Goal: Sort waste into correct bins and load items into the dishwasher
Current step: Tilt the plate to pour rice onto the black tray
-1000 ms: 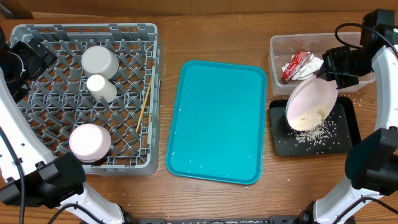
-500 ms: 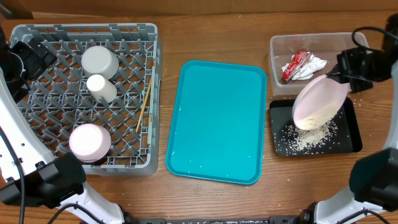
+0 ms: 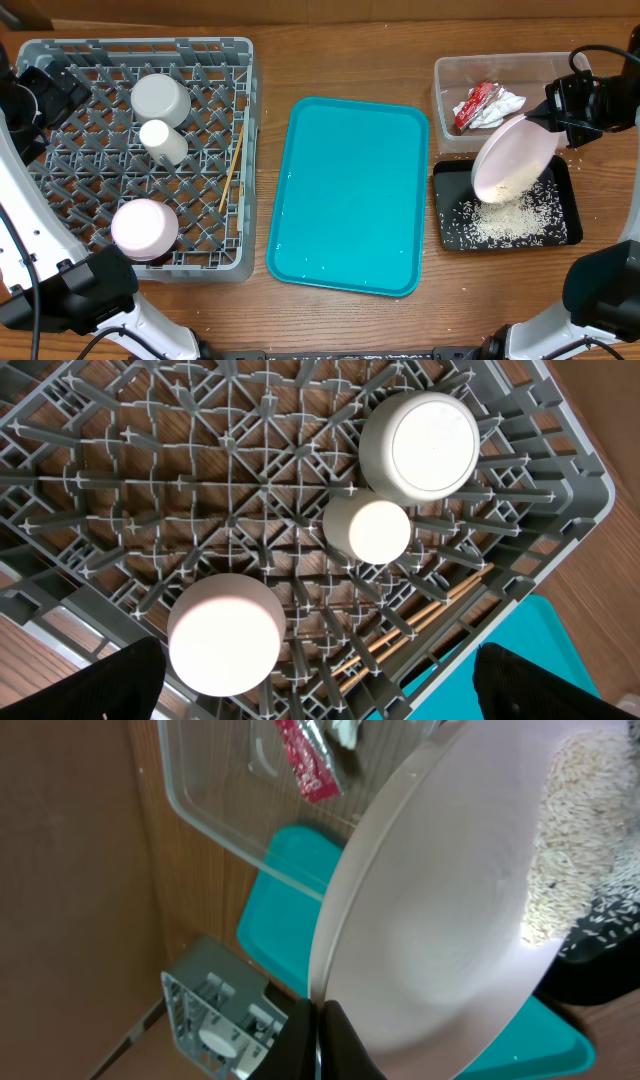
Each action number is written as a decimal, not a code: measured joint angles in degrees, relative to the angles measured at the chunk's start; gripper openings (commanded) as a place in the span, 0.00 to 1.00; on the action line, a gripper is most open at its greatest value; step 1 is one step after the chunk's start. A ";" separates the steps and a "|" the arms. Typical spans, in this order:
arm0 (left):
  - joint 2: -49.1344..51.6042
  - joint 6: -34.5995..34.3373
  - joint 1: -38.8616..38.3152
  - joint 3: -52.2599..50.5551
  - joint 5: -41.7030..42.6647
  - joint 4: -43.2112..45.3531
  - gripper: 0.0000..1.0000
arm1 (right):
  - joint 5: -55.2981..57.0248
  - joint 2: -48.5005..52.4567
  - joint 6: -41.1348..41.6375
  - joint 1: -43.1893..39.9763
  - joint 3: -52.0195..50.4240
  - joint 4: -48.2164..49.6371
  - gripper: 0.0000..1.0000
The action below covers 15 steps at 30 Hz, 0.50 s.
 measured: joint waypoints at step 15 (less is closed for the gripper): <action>0.00 0.00 0.00 0.00 0.00 0.00 1.00 | -2.34 0.00 -1.73 -0.85 0.00 -0.90 0.04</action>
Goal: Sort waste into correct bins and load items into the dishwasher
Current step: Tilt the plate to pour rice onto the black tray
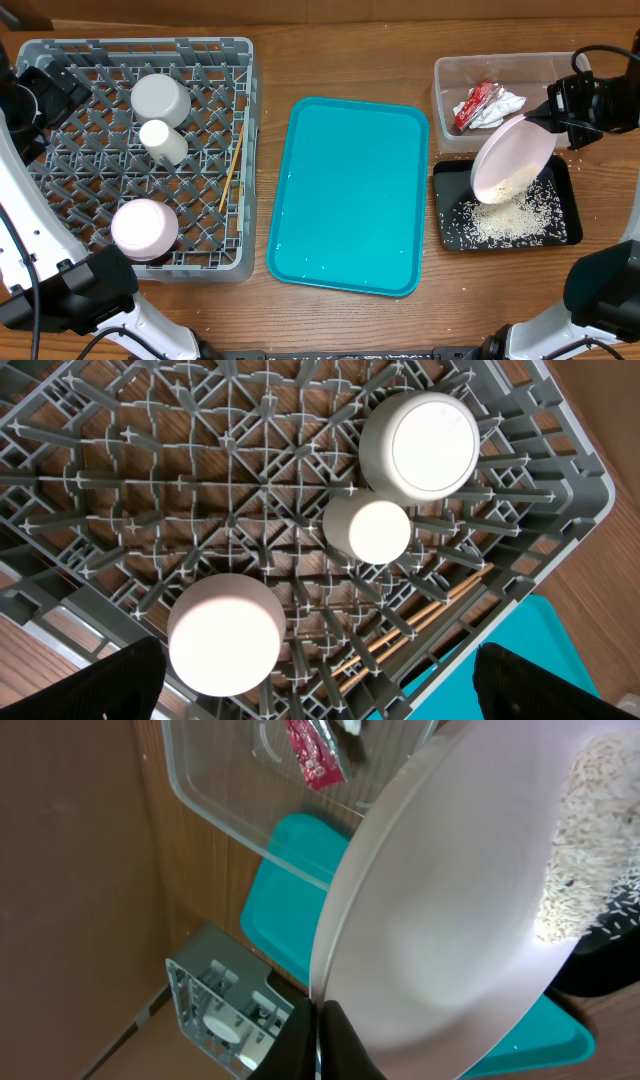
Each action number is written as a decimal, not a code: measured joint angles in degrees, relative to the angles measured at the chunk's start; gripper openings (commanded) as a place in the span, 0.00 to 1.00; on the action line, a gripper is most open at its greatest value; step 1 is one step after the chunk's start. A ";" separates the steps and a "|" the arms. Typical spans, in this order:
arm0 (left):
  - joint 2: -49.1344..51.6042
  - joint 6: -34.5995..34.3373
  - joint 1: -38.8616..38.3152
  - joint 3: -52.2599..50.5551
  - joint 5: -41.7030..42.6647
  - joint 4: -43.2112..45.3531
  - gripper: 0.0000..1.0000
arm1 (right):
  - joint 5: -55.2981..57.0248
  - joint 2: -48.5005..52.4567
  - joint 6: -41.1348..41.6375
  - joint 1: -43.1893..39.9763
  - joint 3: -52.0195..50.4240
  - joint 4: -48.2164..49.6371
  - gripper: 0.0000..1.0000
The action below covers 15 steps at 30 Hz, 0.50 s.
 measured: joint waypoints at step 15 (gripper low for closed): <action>0.00 0.00 0.00 0.00 0.00 0.00 1.00 | -1.46 0.00 -2.54 -0.20 0.00 2.01 0.04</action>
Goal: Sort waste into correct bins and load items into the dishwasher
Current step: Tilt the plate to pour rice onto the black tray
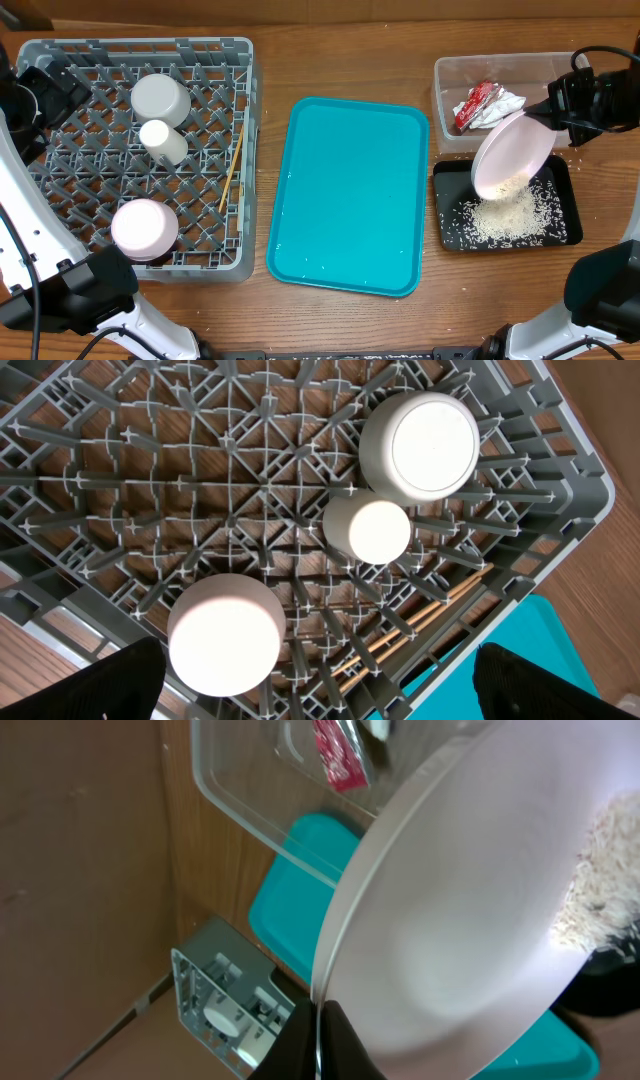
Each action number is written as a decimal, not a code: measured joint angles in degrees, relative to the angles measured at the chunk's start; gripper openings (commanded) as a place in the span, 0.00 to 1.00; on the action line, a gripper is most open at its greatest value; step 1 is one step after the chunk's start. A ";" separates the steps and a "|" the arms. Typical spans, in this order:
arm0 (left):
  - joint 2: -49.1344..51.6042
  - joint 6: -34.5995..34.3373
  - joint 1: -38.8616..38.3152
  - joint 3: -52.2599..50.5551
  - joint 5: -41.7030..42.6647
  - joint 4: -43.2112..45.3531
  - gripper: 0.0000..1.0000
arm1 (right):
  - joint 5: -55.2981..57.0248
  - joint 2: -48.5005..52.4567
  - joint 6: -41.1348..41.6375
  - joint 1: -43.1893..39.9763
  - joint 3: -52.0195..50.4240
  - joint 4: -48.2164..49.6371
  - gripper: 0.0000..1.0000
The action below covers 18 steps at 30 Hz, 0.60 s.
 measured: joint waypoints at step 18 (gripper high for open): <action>0.00 0.00 0.00 0.00 0.00 0.00 1.00 | 2.62 0.00 -2.84 -0.39 0.00 0.81 0.04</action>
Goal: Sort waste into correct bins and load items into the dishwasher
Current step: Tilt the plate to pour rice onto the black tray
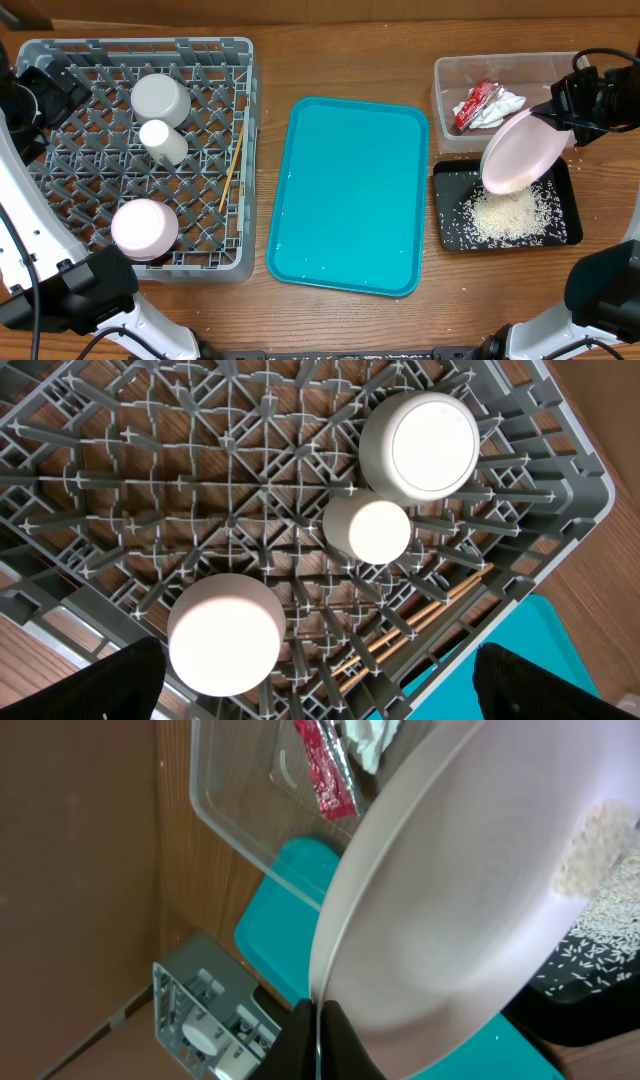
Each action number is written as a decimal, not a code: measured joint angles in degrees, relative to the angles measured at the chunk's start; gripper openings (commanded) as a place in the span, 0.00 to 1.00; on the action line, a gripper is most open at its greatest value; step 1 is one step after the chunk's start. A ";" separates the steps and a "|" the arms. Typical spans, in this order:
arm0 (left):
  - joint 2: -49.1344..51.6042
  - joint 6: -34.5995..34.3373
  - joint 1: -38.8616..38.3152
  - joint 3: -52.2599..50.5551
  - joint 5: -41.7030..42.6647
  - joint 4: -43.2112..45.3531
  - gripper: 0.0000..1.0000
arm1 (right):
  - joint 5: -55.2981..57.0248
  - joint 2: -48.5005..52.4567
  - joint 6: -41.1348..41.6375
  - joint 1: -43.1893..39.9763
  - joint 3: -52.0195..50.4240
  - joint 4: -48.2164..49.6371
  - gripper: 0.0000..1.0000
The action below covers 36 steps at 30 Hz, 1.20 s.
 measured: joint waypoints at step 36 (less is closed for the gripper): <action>0.00 0.00 0.00 0.00 0.00 -0.02 1.00 | -4.63 0.00 -6.45 -0.26 0.00 -1.14 0.04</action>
